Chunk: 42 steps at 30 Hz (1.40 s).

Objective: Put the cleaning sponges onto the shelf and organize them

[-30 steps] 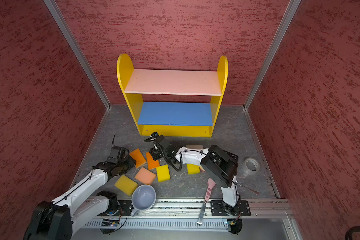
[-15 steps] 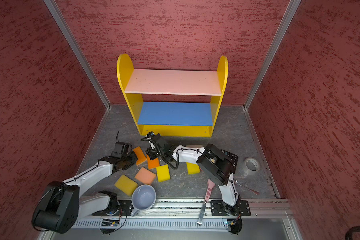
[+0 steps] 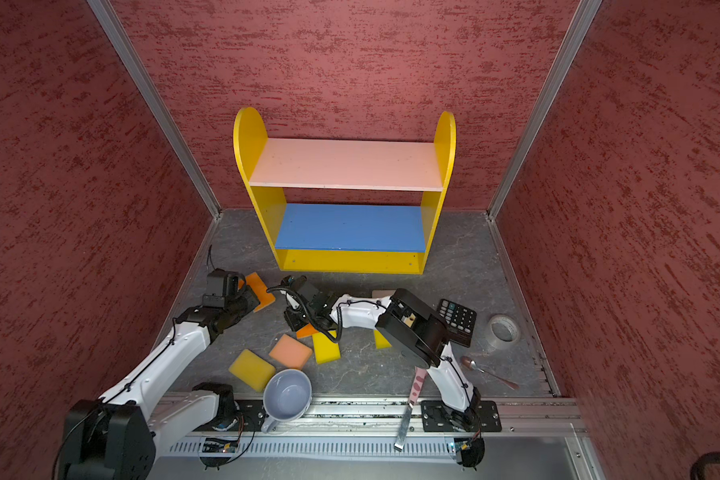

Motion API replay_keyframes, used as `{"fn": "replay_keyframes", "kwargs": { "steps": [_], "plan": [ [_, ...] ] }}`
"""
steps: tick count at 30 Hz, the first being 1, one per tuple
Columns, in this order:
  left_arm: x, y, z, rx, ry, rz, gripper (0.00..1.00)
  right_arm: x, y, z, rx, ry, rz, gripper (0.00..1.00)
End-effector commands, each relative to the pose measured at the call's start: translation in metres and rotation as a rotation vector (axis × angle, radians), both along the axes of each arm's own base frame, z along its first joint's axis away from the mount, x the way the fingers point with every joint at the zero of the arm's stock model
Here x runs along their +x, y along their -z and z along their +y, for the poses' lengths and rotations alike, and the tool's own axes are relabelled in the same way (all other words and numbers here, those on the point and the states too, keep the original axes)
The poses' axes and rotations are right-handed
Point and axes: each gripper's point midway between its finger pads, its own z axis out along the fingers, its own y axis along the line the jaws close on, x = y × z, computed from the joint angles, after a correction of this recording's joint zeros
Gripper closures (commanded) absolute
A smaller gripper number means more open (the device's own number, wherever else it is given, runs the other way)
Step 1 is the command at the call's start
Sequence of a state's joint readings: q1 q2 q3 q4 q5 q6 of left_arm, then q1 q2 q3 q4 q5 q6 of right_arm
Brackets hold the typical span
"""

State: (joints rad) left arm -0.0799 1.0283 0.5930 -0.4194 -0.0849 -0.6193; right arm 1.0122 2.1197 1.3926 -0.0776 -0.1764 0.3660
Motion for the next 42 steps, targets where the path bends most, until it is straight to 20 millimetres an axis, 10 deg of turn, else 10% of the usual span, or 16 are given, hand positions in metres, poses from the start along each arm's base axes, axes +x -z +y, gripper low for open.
{"fn": "replay_keyframes", "kwargs": {
  "steps": [1, 21, 33, 42],
  "plan": [
    [-0.003, -0.002, 0.005, 0.033, 0.014, 0.013, 0.99, 0.008, 0.013, -0.013, -0.088, 0.069, -0.011, 0.83],
    [0.036, -0.013, -0.078, -0.080, 0.342, -0.089, 1.00, 0.057, 0.021, -0.113, -0.168, 0.382, 0.015, 0.87],
    [0.062, 0.002, -0.114, -0.138, 0.485, -0.079, 1.00, 0.060, -0.053, -0.074, 0.215, 0.356, 0.061, 0.59],
    [0.099, 0.022, -0.120, -0.079, 0.497, -0.046, 0.99, 0.072, -0.071, -0.066, 0.266, 0.369, 0.024, 0.54]
  ]
}}
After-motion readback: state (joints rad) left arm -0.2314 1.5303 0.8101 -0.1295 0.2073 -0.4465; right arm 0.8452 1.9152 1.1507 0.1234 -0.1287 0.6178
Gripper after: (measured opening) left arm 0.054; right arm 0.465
